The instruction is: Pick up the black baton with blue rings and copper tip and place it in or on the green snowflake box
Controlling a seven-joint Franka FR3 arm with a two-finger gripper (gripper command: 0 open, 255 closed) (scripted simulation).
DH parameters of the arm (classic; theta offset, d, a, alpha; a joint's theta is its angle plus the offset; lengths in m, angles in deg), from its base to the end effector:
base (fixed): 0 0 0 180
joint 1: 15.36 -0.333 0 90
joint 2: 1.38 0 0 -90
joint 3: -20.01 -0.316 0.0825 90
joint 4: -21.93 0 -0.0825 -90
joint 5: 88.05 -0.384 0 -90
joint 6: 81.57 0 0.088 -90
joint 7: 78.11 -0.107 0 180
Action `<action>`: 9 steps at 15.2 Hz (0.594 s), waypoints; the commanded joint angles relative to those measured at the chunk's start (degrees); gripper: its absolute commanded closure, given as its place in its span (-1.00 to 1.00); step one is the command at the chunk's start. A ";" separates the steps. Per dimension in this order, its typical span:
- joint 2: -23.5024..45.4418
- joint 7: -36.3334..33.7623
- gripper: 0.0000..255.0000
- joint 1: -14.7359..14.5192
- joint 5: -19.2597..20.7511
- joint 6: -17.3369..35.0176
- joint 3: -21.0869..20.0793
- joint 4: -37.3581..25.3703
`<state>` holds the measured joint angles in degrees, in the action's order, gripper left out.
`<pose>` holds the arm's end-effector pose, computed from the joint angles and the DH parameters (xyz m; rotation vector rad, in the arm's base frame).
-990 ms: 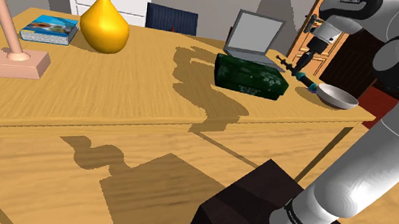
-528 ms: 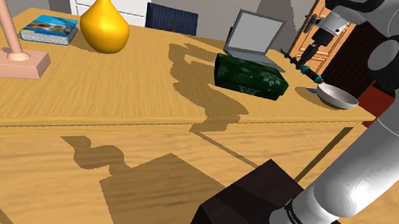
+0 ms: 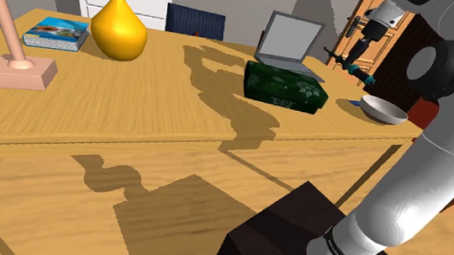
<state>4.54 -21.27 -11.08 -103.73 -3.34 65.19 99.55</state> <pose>0.4051 -0.3825 0.6675 -2.9561 -0.2619 -0.1769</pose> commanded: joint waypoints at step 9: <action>-7.43 -11.22 1.00 -7.12 4.73 1.10 -4.94 4.21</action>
<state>-1.05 -30.19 -16.79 -100.21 -3.10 61.39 102.03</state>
